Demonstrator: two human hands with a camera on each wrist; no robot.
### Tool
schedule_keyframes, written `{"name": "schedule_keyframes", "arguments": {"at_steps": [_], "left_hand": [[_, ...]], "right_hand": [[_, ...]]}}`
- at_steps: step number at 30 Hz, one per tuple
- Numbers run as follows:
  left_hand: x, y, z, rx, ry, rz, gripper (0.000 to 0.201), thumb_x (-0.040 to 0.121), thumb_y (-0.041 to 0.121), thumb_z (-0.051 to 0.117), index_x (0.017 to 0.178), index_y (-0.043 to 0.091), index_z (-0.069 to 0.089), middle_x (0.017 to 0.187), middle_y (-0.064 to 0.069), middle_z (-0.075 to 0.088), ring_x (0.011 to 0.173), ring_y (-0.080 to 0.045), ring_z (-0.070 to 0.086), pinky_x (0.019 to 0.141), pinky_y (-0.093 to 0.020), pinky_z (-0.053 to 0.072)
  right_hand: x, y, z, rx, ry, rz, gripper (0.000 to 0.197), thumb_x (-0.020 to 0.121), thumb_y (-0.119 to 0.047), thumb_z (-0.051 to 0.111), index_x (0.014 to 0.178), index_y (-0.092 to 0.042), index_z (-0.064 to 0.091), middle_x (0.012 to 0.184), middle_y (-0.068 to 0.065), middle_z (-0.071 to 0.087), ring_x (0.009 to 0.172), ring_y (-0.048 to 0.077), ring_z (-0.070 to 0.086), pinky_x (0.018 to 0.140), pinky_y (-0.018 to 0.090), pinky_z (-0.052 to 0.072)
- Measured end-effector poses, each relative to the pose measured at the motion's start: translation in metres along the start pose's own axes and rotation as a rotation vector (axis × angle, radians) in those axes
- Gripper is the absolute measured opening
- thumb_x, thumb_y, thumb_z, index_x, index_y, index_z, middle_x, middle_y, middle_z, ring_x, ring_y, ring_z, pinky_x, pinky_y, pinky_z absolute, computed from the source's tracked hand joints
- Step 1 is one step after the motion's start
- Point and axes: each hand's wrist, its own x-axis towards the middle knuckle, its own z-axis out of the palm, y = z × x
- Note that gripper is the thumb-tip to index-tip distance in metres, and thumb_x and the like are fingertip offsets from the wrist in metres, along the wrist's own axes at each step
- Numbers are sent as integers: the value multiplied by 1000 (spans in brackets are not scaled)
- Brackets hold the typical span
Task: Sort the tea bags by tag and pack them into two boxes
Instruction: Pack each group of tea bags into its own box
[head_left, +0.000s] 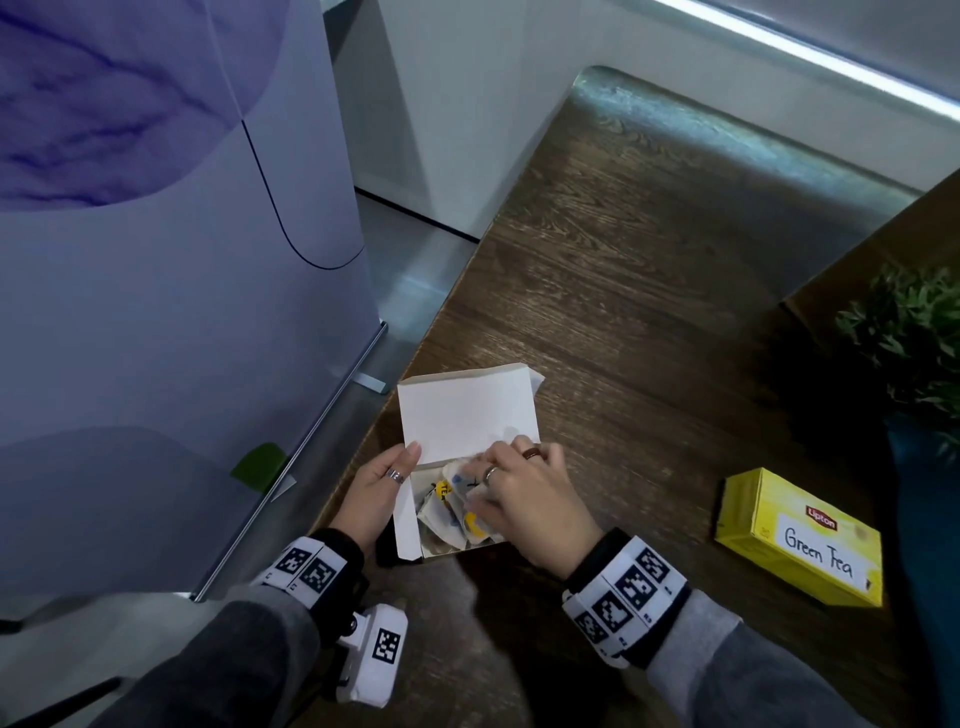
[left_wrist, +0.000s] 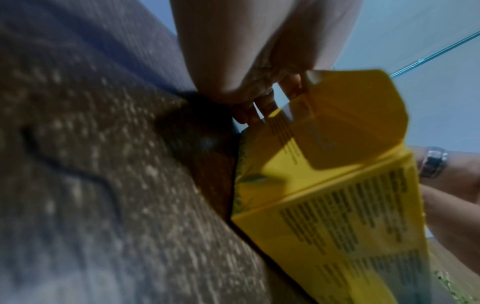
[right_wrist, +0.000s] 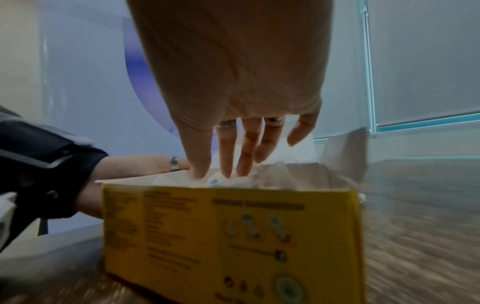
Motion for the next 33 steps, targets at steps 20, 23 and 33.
{"name": "schedule_keyframes", "arguments": {"at_steps": [20, 23, 33], "left_hand": [[-1, -10, -19, -4, 219, 141, 23, 96, 20, 46, 86, 10, 64, 79, 3, 73, 75, -13, 67, 65, -25, 55], [1, -9, -20, -4, 194, 114, 23, 96, 22, 48, 86, 11, 65, 91, -9, 71, 87, -25, 65, 81, -39, 51], [-1, -7, -19, -1, 154, 68, 23, 90, 29, 52, 79, 19, 70, 95, -12, 71, 93, -30, 63, 89, -48, 48]], "right_hand": [[94, 115, 12, 353, -358, 422, 74, 85, -35, 63, 145, -36, 19, 147, 11, 21, 131, 35, 37, 108, 44, 36], [106, 109, 15, 325, -307, 443, 50, 82, -33, 67, 126, -18, 48, 130, 8, 39, 118, 31, 47, 99, 40, 42], [79, 94, -20, 734, 193, 545, 18, 78, -5, 67, 84, -20, 60, 79, -4, 56, 79, 14, 53, 63, 14, 38]]}}
